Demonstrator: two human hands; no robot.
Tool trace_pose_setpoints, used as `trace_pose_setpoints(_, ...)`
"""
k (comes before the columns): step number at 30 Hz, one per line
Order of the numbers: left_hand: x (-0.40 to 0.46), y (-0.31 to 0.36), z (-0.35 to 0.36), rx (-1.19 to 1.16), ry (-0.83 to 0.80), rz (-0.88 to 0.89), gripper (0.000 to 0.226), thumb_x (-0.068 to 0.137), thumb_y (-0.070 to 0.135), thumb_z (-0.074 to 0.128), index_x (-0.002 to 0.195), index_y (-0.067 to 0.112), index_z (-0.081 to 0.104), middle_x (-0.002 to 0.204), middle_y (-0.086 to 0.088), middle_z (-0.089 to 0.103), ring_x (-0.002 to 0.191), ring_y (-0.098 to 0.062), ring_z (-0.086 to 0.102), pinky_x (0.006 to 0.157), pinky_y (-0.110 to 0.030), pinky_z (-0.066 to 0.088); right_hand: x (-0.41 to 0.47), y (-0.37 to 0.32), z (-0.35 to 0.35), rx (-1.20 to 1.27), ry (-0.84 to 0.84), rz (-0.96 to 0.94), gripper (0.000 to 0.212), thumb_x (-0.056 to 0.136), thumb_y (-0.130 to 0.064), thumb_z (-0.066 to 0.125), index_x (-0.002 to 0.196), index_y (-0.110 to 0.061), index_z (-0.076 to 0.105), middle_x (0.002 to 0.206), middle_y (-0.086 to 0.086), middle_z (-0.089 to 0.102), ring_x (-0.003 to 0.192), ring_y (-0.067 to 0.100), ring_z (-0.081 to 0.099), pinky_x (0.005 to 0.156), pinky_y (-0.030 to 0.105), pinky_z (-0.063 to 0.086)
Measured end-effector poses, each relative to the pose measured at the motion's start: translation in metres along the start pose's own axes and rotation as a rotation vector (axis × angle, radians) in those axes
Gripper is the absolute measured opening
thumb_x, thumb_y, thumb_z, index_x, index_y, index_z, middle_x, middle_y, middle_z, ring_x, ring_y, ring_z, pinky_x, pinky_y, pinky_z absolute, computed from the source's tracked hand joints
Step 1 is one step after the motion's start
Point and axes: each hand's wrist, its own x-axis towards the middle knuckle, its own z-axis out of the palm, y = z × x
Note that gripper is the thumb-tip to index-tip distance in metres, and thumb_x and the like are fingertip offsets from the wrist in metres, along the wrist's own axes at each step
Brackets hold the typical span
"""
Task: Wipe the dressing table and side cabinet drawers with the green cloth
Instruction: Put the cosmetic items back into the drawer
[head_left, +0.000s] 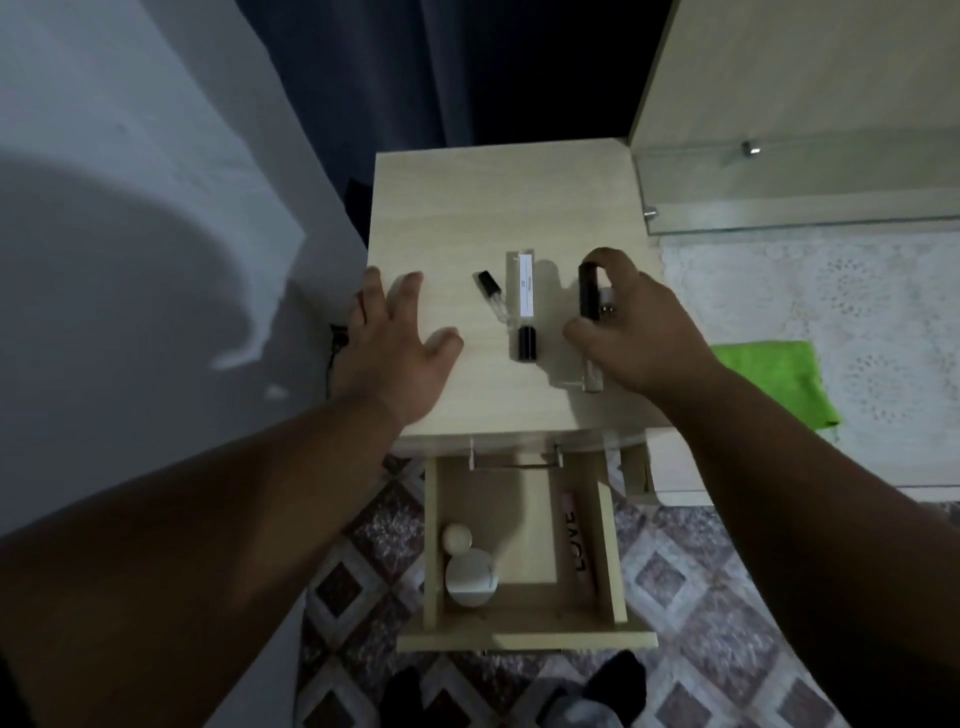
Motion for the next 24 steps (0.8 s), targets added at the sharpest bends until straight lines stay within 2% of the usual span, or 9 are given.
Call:
trace_pose_setpoints(3, 0.001, 0.002, -0.002, 0.018, 0.005, -0.008, 0.074, 0.092, 0.058, 0.042, 0.156, 0.034, 0.012, 0.166, -0.005, -0.002, 0.150, -0.030, 0.008, 0.107, -0.054, 0.035, -0.044, 0.001, -0.002, 0.388, -0.075, 0.040, 0.054, 0.082, -0.016, 0.064, 0.128, -0.038, 0.048, 0.085, -0.007, 0.058, 0.070, 0.012, 0.060, 0.060, 0.025, 0.047)
trace_pose_setpoints(6, 0.001, 0.001, -0.002, 0.003, -0.005, -0.007, 0.075, 0.092, 0.057, 0.042, 0.156, 0.033, 0.011, 0.166, -0.005, -0.004, 0.150, -0.031, 0.007, 0.108, -0.054, 0.033, -0.095, 0.016, 0.022, 0.544, -0.219, 0.047, 0.060, 0.074, -0.017, 0.059, 0.125, -0.046, 0.049, 0.093, -0.004, 0.063, 0.074, 0.010, 0.063, 0.061, 0.023, 0.050)
trace_pose_setpoints(8, 0.002, 0.001, 0.000, 0.012, -0.005, -0.007, 0.074, 0.092, 0.057, 0.042, 0.156, 0.034, 0.012, 0.166, -0.005, -0.004, 0.151, -0.030, 0.007, 0.109, -0.052, 0.032, -0.124, 0.030, 0.054, 0.449, -0.265, 0.072, 0.060, 0.075, -0.021, 0.062, 0.125, -0.052, 0.046, 0.093, -0.006, 0.064, 0.076, 0.004, 0.063, 0.063, 0.017, 0.050)
trace_pose_setpoints(10, 0.002, 0.001, 0.000, 0.003, 0.006, -0.004, 0.074, 0.092, 0.057, 0.041, 0.156, 0.034, 0.012, 0.166, -0.005, -0.004, 0.151, -0.030, 0.007, 0.110, -0.051, 0.032, -0.140, 0.046, 0.089, 0.298, -0.299, 0.082, 0.060, 0.080, -0.025, 0.066, 0.129, -0.049, 0.040, 0.097, -0.012, 0.059, 0.083, 0.001, 0.060, 0.065, 0.013, 0.047)
trace_pose_setpoints(14, 0.003, 0.000, 0.002, 0.001, 0.015, -0.005, 0.073, 0.092, 0.057, 0.042, 0.156, 0.035, 0.013, 0.166, -0.005, -0.003, 0.151, -0.030, 0.008, 0.111, -0.053, 0.031, -0.142, 0.092, 0.163, -0.032, -0.413, 0.116, 0.067, 0.083, -0.032, 0.064, 0.142, -0.031, 0.033, 0.111, -0.001, 0.050, 0.091, 0.021, 0.057, 0.073, 0.034, 0.052)
trace_pose_setpoints(17, 0.004, 0.001, 0.003, 0.024, 0.042, -0.010, 0.072, 0.092, 0.057, 0.043, 0.155, 0.034, 0.016, 0.166, -0.006, 0.000, 0.150, -0.029, 0.010, 0.109, -0.052, 0.032, -0.140, 0.131, 0.203, -0.262, -0.441, 0.043, 0.070, 0.085, -0.033, 0.061, 0.148, -0.018, 0.033, 0.119, 0.011, 0.055, 0.086, 0.029, 0.063, 0.070, 0.034, 0.054)
trace_pose_setpoints(19, 0.004, 0.001, 0.002, 0.038, 0.059, 0.002, 0.072, 0.093, 0.056, 0.044, 0.155, 0.033, 0.018, 0.166, -0.008, 0.003, 0.149, -0.031, 0.013, 0.110, -0.051, 0.030, -0.138, 0.147, 0.218, -0.376, -0.460, 0.046, 0.073, 0.087, -0.030, 0.057, 0.152, -0.014, 0.029, 0.130, 0.019, 0.053, 0.101, 0.033, 0.064, 0.082, 0.034, 0.055)
trace_pose_setpoints(21, 0.004, 0.001, 0.002, 0.045, 0.062, 0.008, 0.071, 0.093, 0.055, 0.045, 0.155, 0.032, 0.019, 0.166, -0.008, 0.003, 0.148, -0.032, 0.015, 0.112, -0.051, 0.029, -0.136, 0.150, 0.226, -0.472, -0.525, 0.101, 0.075, 0.091, -0.029, 0.055, 0.154, -0.010, 0.020, 0.141, 0.026, 0.042, 0.119, 0.040, 0.057, 0.096, 0.040, 0.053)
trace_pose_setpoints(24, 0.004, 0.002, 0.001, 0.061, 0.065, 0.007, 0.071, 0.093, 0.056, 0.045, 0.155, 0.032, 0.019, 0.166, -0.007, 0.004, 0.147, -0.032, 0.016, 0.111, -0.052, 0.032, -0.134, 0.149, 0.232, -0.600, -0.592, 0.166, 0.071, 0.099, -0.025, 0.050, 0.155, -0.009, 0.011, 0.147, 0.030, 0.032, 0.119, 0.040, 0.057, 0.094, 0.043, 0.054)
